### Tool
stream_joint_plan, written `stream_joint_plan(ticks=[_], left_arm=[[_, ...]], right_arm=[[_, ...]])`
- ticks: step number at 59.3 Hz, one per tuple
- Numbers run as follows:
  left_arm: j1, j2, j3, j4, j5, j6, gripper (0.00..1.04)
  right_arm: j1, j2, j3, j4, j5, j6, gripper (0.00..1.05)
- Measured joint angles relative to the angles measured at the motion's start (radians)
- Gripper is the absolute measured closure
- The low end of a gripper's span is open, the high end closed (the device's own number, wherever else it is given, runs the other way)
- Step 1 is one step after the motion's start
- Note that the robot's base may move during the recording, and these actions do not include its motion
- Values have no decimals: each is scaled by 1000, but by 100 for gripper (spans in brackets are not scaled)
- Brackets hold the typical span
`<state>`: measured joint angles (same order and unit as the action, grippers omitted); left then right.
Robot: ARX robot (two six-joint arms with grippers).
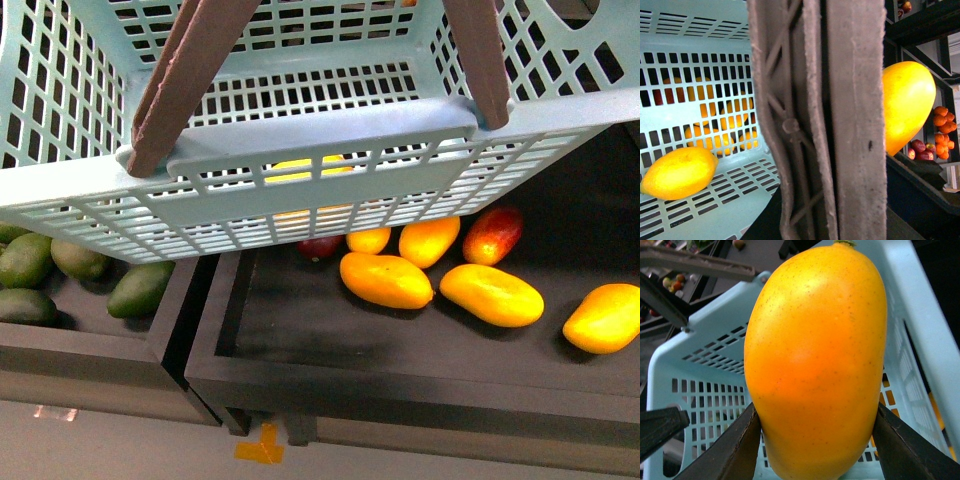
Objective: Pick lemon and mango into basket
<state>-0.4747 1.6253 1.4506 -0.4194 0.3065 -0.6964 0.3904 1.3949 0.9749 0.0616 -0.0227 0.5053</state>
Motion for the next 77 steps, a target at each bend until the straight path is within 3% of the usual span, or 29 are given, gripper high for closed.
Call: stream_joint_plan(ticks=[8, 16, 19, 26, 34, 37, 44, 77], left_arm=[[0, 0, 0, 0, -3, 0, 89], [0, 0, 0, -1, -7, -2, 89], [0, 0, 0, -1, -13, 2, 89], [0, 0, 0, -1, -7, 5, 89], [0, 0, 0, -1, 0, 3, 89], [0, 0, 0, -1, -1, 3, 89], [0, 0, 0, -1, -3, 3, 89], [0, 0, 0, -1, -3, 3, 89]], right_arm=[[-74, -43, -38, 11, 34, -35, 7], [-233, -232, -156, 3, 63, -150, 9], [-259, -309, -233, 121, 117, -233, 17], [-295, -462, -410, 335, 119, -412, 37], [-315, -538, -588, 396, 92, -478, 67], [-359, -569, -640, 409, 32, -486, 79], [-387, -637, -711, 428, 29, -495, 102], [-387, -875, -892, 368, 24, -500, 103]])
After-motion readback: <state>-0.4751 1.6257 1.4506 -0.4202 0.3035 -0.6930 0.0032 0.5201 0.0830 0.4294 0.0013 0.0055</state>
